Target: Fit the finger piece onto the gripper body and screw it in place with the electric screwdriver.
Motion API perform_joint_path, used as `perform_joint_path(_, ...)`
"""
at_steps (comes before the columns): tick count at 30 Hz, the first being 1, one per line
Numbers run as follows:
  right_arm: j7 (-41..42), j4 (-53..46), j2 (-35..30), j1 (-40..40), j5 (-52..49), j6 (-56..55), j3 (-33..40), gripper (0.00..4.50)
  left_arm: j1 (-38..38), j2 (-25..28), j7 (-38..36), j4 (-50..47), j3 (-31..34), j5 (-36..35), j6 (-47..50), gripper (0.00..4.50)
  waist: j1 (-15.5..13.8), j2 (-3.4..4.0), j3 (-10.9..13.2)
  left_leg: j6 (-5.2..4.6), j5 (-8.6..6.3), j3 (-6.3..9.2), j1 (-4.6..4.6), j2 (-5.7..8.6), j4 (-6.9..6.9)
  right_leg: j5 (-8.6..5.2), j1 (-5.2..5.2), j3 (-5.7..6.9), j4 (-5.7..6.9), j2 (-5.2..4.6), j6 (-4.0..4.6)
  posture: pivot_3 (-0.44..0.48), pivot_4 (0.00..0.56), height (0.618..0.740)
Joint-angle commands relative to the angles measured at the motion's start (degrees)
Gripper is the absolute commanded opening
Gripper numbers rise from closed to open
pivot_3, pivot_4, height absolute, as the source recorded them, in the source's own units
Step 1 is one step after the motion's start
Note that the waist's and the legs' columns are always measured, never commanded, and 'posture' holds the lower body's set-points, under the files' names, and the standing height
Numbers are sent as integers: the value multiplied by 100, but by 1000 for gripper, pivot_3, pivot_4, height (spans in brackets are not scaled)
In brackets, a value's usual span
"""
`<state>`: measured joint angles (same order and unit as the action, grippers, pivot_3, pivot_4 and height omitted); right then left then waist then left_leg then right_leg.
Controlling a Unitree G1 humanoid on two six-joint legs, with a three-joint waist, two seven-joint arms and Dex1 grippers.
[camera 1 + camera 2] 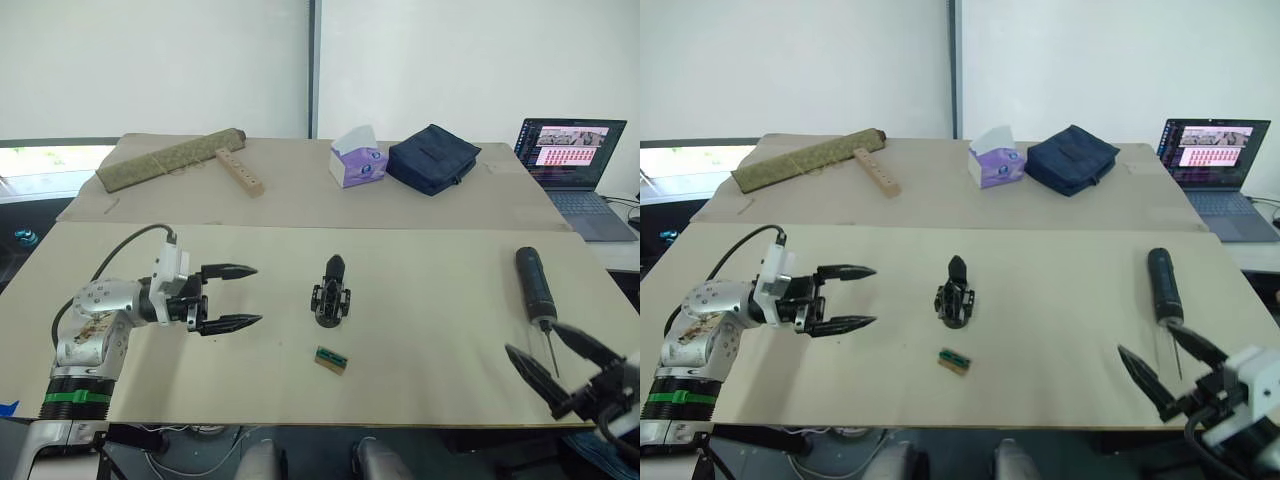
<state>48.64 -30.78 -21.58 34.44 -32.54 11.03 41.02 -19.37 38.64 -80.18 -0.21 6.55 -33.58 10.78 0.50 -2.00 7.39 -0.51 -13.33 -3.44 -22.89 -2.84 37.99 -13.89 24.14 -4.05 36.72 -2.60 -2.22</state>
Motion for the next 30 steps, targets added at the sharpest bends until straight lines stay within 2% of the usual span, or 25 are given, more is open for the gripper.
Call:
perform_joint_path(1,-399,154,250,204,168,-502,378,4500,20,-48,571,-1015,210,-610,595,4450,40,0,0,0,0,1,0,-2,0,-3,1,1,1,3,1,0,150,740)
perform_joint_path(3,-785,97,198,93,140,-246,341,4500,-50,-78,793,-1263,190,-731,786,4450,83,14,7,1,-1,1,3,-1,-1,-7,3,1,3,6,4,0,150,740)
perform_joint_path(5,-1350,20,-93,-142,187,498,198,4500,-163,-120,975,-1369,133,-783,916,4450,116,22,9,1,-1,1,7,-1,-2,-7,3,-1,5,8,5,0,150,740)
perform_joint_path(9,-2166,209,-1043,-1080,213,2034,-136,4500,-302,-149,1141,-1425,28,-824,1114,4450,162,23,12,1,1,-3,12,6,-2,-16,-1,-8,6,10,35,0,150,740)
perform_joint_path(13,-2492,1177,-2034,-2440,323,3262,-633,4500,-385,-164,1287,-1443,-17,-765,1199,4450,178,27,26,0,1,-1,7,15,-2,8,0,-13,4,14,32,0,150,740)
perform_joint_path(16,-2325,2039,-2588,-3238,431,3802,-1171,4500,-381,-179,1363,-1514,-62,-751,1226,4450,105,25,28,-2,1,9,-1,22,-6,9,3,-2,1,14,35,0,150,740)
perform_joint_path(20,-2350,3676,-2778,-4672,966,3631,-1991,4500,-248,-211,1477,-1710,-121,-760,1243,4450,80,25,47,-4,0,7,-8,27,-10,11,4,-7,-11,13,31,0,150,740)
perform_joint_path(25,-2191,5114,-2823,-5759,1584,3258,-2739,4500,-103,-192,1555,-1960,-144,-864,1396,4450,52,27,55,-4,1,6,-10,31,-9,15,4,-16,-14,13,22,0,150,740)
perform_joint_path(27,-2110,5634,-2867,-6147,1740,3424,-2980,4500,-22,-161,1578,-2043,-97,-883,1409,4450,54,28,56,-4,1,6,-13,32,-9,16,5,-16,-14,12,21,0,150,740)
perform_joint_path(30,-2210,6213,-2855,-6580,1849,3723,-3008,3649,47,-131,1599,-2090,-36,-884,1413,4500,50,27,56,-4,1,6,-13,31,-9,17,5,-16,-15,12,20,0,150,740)
